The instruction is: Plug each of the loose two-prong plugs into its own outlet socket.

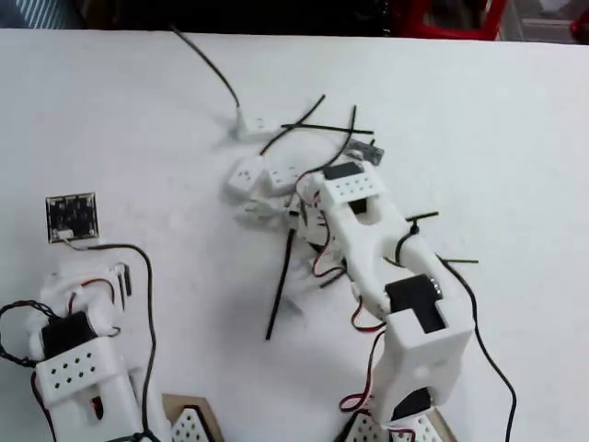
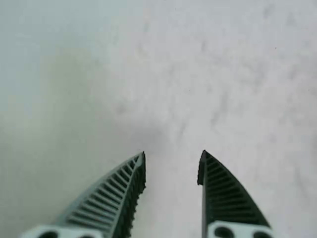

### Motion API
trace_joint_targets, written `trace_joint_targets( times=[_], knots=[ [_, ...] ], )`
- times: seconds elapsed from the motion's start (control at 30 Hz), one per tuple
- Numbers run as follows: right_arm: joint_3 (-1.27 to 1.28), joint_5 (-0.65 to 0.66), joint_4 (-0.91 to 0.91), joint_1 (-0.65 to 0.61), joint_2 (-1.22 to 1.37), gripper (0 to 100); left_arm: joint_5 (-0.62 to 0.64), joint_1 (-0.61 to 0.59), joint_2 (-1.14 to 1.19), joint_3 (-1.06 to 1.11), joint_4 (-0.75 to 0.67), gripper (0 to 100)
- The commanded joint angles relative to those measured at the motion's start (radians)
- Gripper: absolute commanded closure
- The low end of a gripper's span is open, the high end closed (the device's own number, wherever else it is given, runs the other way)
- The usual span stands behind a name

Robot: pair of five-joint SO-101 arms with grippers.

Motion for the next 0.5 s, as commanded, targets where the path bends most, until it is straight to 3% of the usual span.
trace_joint_targets(
  times=[0.0,0.2,0.47],
  knots=[
    [-0.009,0.057,0.079,0.064,-0.085,85.8,-0.009,0.001,-0.016,-0.005,-0.020,82],
    [-0.008,0.124,0.124,0.104,-0.107,85.8,-0.009,0.001,-0.016,-0.005,-0.020,82],
    [-0.009,0.114,0.145,-0.054,-0.116,85.8,-0.009,0.001,-0.016,-0.005,-0.020,82]
  ],
)
